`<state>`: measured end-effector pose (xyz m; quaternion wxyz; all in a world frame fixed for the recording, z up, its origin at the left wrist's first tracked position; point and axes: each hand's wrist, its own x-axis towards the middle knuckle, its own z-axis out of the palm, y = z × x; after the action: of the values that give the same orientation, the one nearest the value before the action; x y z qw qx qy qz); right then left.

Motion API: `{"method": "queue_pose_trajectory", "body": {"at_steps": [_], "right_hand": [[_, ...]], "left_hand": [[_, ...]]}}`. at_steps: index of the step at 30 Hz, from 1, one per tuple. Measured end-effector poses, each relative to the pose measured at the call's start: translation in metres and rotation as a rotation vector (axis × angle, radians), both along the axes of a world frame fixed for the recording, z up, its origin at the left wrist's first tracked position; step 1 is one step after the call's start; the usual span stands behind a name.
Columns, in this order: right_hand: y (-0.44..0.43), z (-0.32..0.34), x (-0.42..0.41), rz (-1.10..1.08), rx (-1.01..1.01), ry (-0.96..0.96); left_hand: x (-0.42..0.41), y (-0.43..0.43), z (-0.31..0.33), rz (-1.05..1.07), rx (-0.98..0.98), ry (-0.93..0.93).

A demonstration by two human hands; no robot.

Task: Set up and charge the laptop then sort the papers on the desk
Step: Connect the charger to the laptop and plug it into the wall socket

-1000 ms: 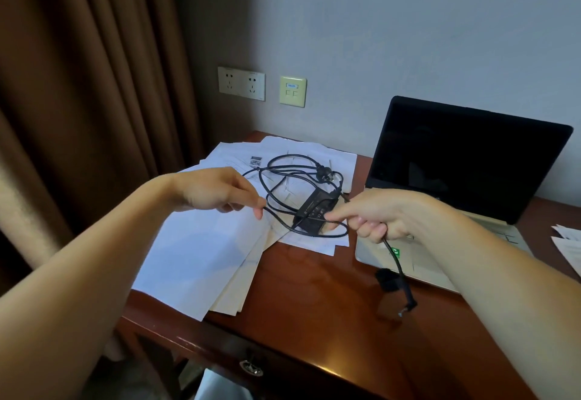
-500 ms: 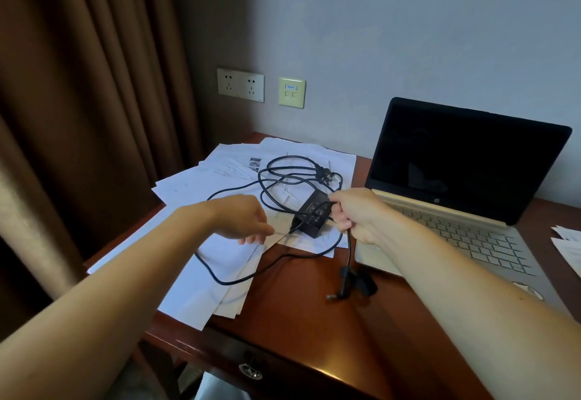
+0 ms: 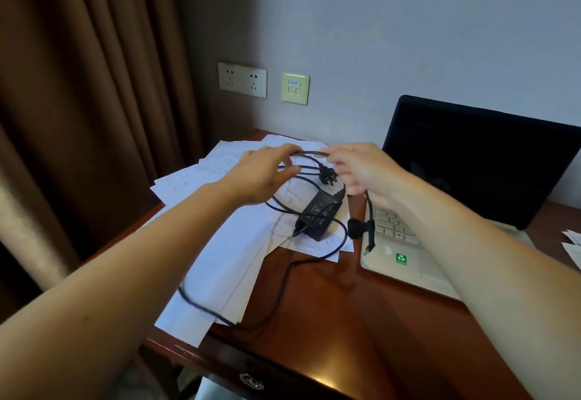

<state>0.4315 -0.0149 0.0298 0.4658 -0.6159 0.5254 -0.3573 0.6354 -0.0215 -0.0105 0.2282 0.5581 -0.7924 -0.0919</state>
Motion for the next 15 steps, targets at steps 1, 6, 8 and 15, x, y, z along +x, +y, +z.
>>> {"method": "queue_pose_trajectory", "body": {"at_steps": [1,6,8,15], "right_hand": [[-0.002,0.005,0.001,0.005,-0.038,0.001],[-0.013,0.004,0.001,-0.138,-0.257,0.213],[-0.017,-0.006,-0.002,-0.161,-0.301,0.23],[0.011,-0.028,0.0,-0.06,-0.426,0.567]], "left_hand": [[0.001,-0.002,0.007,0.0,0.002,0.063],[0.026,-0.009,0.024,0.102,-0.016,0.26],[0.035,-0.007,0.023,0.154,0.021,0.358],[0.064,0.013,-0.001,0.393,0.182,0.52]]}}
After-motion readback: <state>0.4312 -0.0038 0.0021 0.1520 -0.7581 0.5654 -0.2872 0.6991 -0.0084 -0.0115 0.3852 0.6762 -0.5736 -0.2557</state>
